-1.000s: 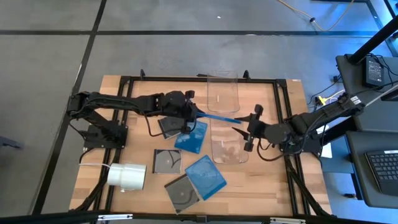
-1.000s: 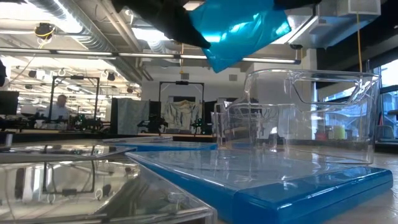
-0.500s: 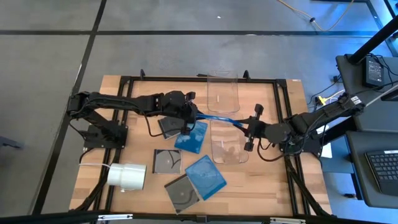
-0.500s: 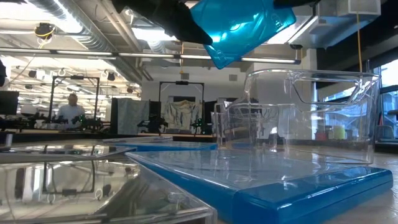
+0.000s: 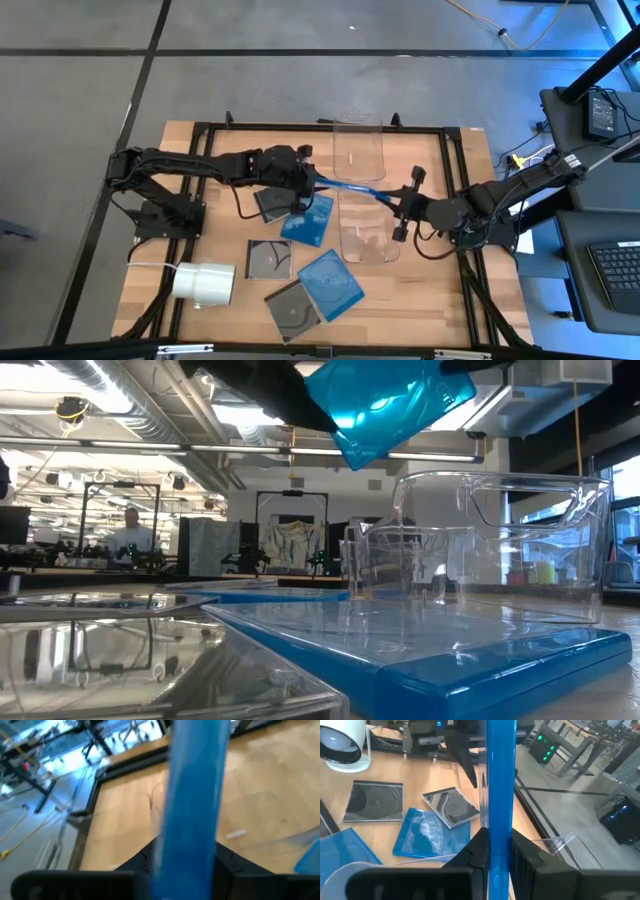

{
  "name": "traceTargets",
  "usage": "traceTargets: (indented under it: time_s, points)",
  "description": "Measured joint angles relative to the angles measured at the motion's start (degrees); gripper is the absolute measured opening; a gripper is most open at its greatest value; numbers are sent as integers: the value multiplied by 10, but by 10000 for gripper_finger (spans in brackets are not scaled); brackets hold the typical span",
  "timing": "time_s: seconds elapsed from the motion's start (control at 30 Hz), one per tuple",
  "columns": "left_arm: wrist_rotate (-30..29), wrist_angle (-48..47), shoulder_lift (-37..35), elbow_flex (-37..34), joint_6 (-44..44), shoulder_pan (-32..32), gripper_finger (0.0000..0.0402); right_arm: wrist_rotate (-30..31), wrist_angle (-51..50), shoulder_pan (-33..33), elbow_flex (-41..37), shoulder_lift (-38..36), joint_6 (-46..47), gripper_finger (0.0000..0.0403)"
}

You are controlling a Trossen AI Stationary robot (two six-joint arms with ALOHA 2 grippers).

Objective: Pick & place jewel cases by type
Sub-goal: Put the bottom right blue CD case into the top transparent bin

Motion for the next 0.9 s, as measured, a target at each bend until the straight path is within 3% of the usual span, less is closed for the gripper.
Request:
traceTargets:
  time_s: [0.2, 0.37, 0.43, 0.57, 0.73, 0.9]
  points:
    - [-10, -52, -2, 0, 15, 0, 149, 6, 2, 0, 0, -15, 0, 51]
    - [-91, -158, -28, 0, -2, 6, 181, 43, -6, -18, 0, -32, -1, 51]
    - [-96, -181, -42, 0, -15, 10, 186, 37, -11, -40, 7, -33, 3, 51]
    - [-75, -200, -61, 0, -41, 11, 188, -29, -83, -104, 63, -12, 29, 51]
    - [-74, -202, -64, 0, -51, 11, 185, -126, -283, -217, 188, 49, 77, 51]
    - [-74, -204, -57, -1, -51, 11, 187, -263, -372, -341, 274, 122, 16, 51]
